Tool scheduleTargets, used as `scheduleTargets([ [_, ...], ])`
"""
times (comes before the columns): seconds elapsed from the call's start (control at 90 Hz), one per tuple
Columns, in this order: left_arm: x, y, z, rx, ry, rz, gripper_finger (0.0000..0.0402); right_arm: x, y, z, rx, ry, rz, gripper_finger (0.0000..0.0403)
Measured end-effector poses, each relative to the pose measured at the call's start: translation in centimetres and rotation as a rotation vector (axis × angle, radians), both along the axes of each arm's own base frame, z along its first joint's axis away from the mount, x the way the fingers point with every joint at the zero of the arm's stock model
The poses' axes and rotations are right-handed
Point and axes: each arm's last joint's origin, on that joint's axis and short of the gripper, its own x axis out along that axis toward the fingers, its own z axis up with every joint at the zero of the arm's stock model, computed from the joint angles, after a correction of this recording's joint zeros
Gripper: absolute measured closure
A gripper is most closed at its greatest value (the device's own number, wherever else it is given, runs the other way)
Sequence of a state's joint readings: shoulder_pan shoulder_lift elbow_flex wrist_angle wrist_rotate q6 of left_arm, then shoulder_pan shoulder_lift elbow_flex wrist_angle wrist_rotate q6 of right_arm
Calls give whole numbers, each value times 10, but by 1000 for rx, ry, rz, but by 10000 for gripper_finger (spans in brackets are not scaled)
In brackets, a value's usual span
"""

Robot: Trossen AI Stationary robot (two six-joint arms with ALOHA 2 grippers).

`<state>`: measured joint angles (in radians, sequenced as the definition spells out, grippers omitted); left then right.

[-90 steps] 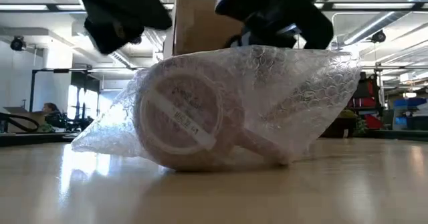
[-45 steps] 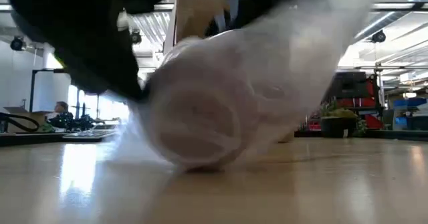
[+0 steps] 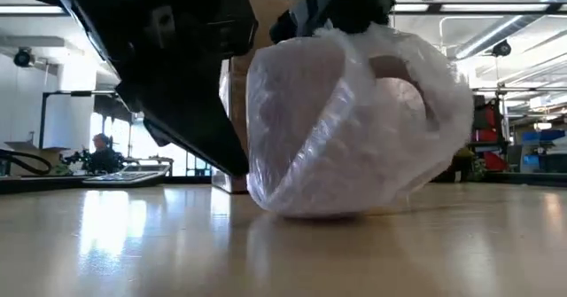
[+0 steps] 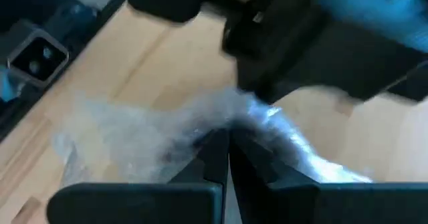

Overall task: Wrap mug
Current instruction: Wrap the purple mug with the bubble wrap

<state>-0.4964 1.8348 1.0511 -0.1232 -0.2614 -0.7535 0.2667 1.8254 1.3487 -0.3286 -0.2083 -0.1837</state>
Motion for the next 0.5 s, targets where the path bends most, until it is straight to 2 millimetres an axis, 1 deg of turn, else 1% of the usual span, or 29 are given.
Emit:
scheduleTargets([
  [0.1,-10,-9,-2,-12,55,-6,402,1,2,7,-25,-4,-20,403],
  [0.178,-18,-13,1,-11,90,-11,402,-1,1,9,-74,33,-43,403],
  [0.289,-26,-11,16,0,95,9,402,-7,-3,25,-125,113,-48,403],
  [0.344,-28,-9,26,12,70,28,402,-14,-4,37,-139,153,-44,403],
  [0.411,-29,-5,36,42,24,42,402,-24,-4,46,-149,195,-42,403],
  [0.5,-28,-1,46,97,-42,47,402,-34,-5,55,-144,185,-63,403],
])
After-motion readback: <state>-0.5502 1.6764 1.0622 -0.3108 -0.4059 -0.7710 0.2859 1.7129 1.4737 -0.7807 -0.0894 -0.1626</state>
